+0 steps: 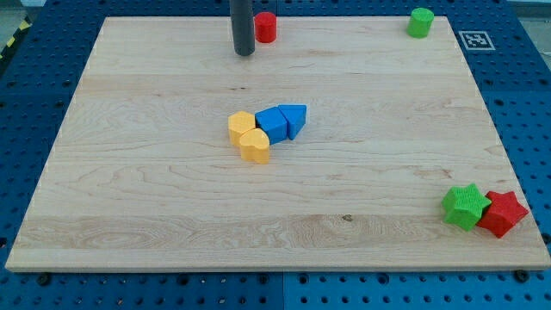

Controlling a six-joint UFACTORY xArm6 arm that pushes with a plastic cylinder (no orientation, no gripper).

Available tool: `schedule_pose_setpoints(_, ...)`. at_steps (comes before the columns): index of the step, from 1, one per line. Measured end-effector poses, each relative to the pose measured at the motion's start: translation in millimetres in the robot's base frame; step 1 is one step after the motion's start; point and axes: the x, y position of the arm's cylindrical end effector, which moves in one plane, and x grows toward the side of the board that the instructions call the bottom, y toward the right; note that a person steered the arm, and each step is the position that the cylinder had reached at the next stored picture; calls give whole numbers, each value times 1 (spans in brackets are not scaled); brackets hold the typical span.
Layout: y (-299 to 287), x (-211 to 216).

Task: Push the red circle into the green star

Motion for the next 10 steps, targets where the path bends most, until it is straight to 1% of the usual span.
schedule_pose_setpoints(2, -10, -54)
schedule_pose_setpoints(3, -2, -79)
schedule_pose_setpoints(4, 4, -79)
schedule_pose_setpoints(6, 51, -79)
schedule_pose_setpoints(7, 50, -77)
schedule_pose_setpoints(8, 29, -77)
schedule_pose_setpoints(10, 29, -74)
